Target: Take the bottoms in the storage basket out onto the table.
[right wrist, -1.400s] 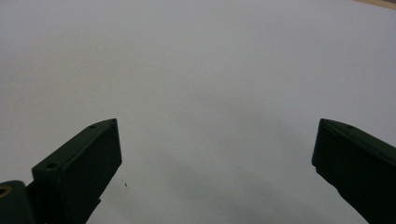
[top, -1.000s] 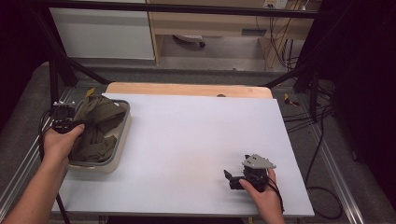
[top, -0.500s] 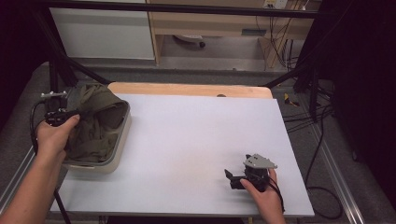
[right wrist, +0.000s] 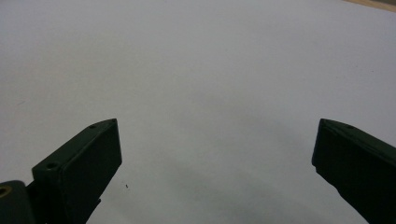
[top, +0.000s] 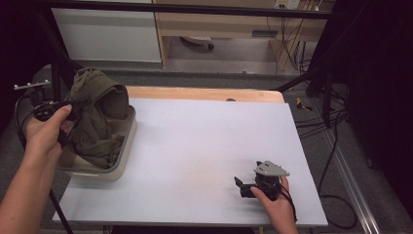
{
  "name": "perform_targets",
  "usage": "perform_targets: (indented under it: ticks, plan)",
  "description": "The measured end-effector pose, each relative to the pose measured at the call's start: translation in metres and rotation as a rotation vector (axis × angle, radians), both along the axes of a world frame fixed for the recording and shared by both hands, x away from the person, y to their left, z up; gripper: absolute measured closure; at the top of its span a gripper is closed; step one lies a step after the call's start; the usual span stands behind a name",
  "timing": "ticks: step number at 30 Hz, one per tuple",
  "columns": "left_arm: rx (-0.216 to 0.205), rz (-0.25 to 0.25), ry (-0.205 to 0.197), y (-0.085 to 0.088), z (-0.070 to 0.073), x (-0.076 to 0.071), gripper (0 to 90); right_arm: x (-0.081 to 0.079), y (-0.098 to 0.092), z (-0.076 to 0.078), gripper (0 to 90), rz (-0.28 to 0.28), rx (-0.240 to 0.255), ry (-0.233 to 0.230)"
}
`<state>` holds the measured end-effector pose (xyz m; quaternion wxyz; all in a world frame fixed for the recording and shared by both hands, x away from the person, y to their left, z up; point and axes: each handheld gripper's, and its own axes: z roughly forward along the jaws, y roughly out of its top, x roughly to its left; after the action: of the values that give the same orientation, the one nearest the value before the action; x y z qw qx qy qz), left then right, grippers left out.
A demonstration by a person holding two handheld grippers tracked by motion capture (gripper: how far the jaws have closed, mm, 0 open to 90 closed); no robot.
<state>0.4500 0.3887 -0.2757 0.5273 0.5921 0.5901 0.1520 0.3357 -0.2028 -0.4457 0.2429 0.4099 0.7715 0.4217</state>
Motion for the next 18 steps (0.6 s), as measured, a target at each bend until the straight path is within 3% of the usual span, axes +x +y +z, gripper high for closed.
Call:
perform_targets:
  ticks: [4, 7, 18]
  plan:
    - [-0.045, -0.012, -0.015, -0.003, 0.006, 0.001, 82.0, 0.000, -0.001, 0.000, 2.1, -0.002, -0.003, -0.006]
    - [-0.056, -0.021, -0.023, -0.007, 0.010, 0.002, 82.0, 0.000, -0.002, 0.000, 2.1, -0.004, 0.000, -0.005]
    - [-0.033, -0.061, -0.046, -0.027, 0.023, 0.004, 82.0, 0.000, -0.002, 0.001, 2.1, -0.006, 0.005, -0.003]
